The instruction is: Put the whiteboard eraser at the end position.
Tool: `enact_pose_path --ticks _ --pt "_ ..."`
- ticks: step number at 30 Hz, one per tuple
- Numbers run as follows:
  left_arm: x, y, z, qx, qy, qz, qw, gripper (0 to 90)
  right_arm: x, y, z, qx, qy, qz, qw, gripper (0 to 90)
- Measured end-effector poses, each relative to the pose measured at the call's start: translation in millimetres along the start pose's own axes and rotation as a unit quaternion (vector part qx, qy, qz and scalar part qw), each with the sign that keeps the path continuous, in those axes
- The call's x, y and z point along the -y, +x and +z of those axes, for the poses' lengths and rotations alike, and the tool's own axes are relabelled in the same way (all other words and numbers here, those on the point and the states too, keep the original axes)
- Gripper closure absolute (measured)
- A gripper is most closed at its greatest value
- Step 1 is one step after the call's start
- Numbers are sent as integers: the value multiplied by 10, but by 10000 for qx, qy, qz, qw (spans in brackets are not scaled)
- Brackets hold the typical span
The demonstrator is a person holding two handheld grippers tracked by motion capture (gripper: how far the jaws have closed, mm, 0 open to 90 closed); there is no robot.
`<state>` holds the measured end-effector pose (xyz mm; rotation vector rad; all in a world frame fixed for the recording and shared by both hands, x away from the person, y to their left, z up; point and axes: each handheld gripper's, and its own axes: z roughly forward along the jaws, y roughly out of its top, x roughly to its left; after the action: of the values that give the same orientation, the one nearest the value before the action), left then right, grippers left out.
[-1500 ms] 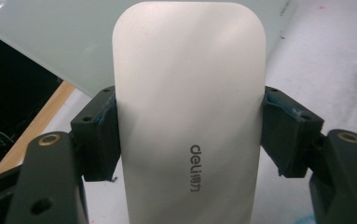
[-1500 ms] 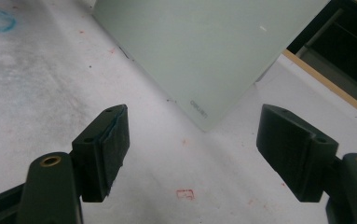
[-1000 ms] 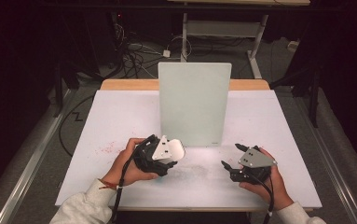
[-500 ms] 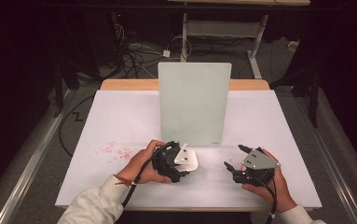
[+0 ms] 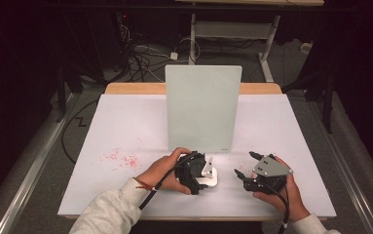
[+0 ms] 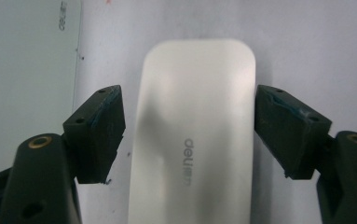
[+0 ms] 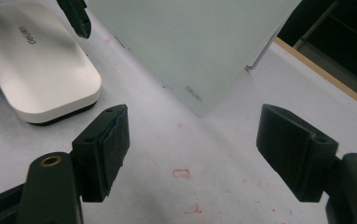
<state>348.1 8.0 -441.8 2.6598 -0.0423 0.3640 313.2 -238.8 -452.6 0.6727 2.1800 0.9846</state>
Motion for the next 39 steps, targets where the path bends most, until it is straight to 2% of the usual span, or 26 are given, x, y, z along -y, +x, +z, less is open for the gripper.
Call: enact_pose_path --ticks 4,6,11,13,17,20,25,27,29,37,39 --pt "7 -11 -50 -31 -223 -55 9997 229 -2 1 -5 -9 -18 3 10000 263" --pt "25 -16 -90 -40 -409 -131 9991 224 -2 0 -4 -10 -20 10 10000 263" --pt "117 -8 -206 -335 -811 -351 9955 208 -7 5 -9 -11 -32 -4 10000 263" --pt "174 -4 -256 -487 -1006 -462 9927 207 -11 8 -15 -6 -42 -5 10000 263" --pt "275 13 -340 -835 -1192 -640 9873 203 -11 7 -17 -3 -45 -5 10000 263" --pt "359 32 -421 -1059 -1382 -811 9814 194 -14 9 -22 -1 -52 -11 10000 263" --pt "472 37 -500 -1392 -1502 -969 9740 195 -21 13 -33 9 -75 -15 10000 263" --pt "511 36 -519 -1493 -1495 -1003 9723 195 -24 13 -38 13 -88 -32 10000 263" --pt "576 30 -549 -1619 -1567 -1064 9685 195 -25 11 -43 13 -96 -25 9999 263" --pt "776 29 -632 -1875 -1599 -1289 9606 195 -21 9 -61 33 -111 -6 9999 262" --pt "821 17 -655 -1992 -1610 -1323 9575 194 -17 8 -71 39 -120 -2 9999 263"
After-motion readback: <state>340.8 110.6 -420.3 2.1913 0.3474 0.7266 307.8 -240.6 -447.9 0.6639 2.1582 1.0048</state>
